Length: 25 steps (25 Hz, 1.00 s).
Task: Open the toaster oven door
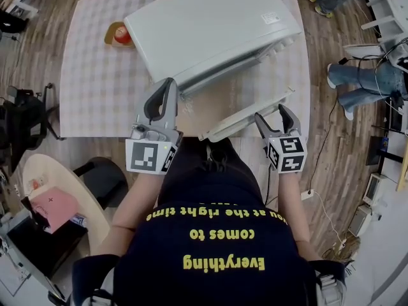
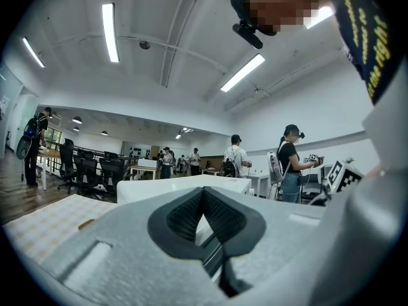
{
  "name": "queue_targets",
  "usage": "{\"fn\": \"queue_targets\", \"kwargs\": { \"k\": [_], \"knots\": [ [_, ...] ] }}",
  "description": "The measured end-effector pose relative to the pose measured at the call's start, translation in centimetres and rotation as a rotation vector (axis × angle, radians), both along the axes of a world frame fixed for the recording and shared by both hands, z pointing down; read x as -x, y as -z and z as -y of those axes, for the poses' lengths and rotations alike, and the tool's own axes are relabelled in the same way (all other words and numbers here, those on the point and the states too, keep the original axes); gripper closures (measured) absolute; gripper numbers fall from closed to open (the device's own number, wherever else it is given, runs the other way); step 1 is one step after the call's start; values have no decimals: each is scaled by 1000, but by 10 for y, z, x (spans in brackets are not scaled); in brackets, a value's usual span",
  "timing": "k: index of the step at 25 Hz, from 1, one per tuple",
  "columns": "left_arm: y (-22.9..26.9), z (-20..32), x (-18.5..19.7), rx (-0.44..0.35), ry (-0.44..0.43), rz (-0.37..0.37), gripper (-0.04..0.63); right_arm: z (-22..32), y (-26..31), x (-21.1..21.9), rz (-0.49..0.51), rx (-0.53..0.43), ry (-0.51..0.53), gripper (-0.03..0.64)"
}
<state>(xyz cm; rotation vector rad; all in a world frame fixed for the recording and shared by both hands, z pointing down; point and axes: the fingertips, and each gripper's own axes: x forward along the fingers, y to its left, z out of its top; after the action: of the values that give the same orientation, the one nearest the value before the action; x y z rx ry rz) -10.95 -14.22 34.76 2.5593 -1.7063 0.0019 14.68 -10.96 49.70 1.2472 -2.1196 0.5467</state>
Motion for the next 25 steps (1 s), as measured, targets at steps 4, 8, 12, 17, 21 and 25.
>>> {"fn": "queue_targets", "kwargs": {
  "k": [4, 8, 12, 17, 21, 25],
  "knots": [
    [-10, -6, -1, 27, -5, 4, 597, -13, -20, -8, -17, 30, -13, 288],
    [-17, -10, -4, 45, -13, 10, 597, -20, -37, -13, -29, 52, -18, 281],
    [-26, -16, -10, 63, -34, 16, 597, -21, -47, -16, -12, 23, -36, 270],
    [-38, -21, -14, 93, -43, 18, 597, -24, -59, -18, -5, 11, -40, 272],
    [-47, -23, -23, 108, -63, 23, 597, -26, -70, -20, -10, 29, -44, 268],
    [-65, -25, -32, 139, -90, 27, 597, -30, -83, -22, -14, 38, -53, 267]
  ]
}}
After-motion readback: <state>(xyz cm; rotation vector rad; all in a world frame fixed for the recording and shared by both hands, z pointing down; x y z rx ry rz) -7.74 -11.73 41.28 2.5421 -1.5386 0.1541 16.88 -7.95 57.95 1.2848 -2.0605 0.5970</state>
